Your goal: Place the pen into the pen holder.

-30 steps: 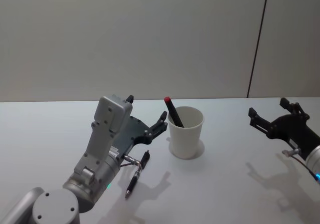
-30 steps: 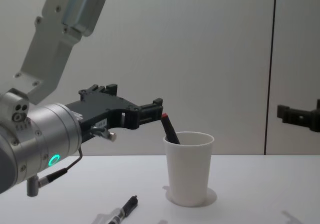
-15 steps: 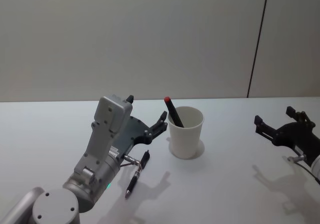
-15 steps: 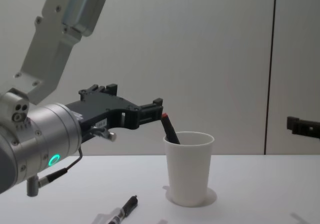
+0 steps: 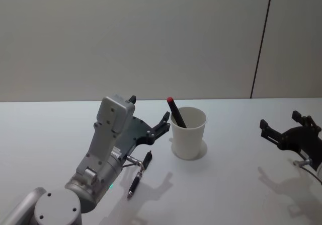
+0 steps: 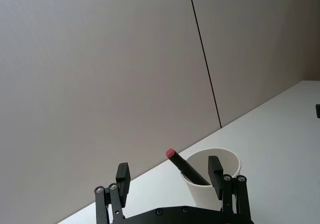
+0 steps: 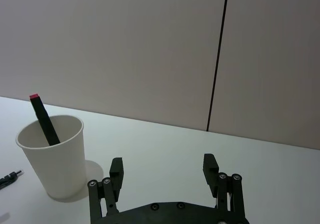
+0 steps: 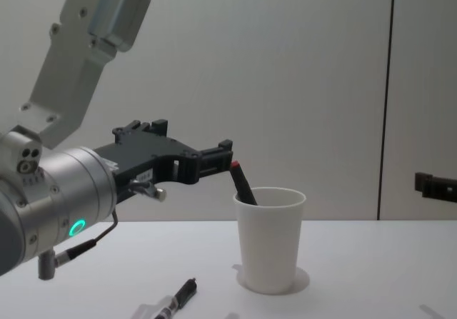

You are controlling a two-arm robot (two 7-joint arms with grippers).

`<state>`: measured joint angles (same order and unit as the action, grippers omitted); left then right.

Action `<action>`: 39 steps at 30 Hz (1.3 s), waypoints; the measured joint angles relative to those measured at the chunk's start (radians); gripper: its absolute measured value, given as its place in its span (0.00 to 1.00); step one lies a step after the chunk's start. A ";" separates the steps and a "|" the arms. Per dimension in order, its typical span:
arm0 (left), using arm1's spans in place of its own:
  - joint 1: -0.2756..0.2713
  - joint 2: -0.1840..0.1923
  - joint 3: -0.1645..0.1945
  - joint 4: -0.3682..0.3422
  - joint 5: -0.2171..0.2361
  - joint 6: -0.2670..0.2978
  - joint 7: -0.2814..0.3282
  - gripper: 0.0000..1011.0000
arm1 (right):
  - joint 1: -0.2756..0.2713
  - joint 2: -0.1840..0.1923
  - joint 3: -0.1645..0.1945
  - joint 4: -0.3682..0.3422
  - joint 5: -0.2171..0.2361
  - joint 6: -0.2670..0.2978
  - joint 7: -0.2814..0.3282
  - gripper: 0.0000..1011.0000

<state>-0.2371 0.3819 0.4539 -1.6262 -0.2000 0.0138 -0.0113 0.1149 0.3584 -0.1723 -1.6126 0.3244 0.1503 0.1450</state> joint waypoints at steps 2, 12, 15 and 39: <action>0.000 0.000 0.000 0.000 0.001 0.000 0.000 0.99 | -0.001 0.000 0.000 -0.001 0.000 0.001 -0.001 0.99; -0.003 0.004 -0.007 -0.002 0.019 0.019 -0.017 0.99 | -0.003 0.002 0.001 -0.003 0.001 0.004 -0.002 0.99; -0.007 0.007 -0.012 -0.005 0.024 0.037 -0.033 0.99 | -0.004 0.002 0.001 -0.004 0.001 0.005 -0.003 0.99; -0.038 0.050 -0.065 -0.028 -0.018 0.292 -0.165 0.99 | -0.005 0.003 0.001 -0.005 0.002 0.007 -0.004 0.99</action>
<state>-0.2747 0.4317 0.3891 -1.6547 -0.2185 0.3058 -0.1761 0.1096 0.3610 -0.1708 -1.6177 0.3260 0.1577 0.1412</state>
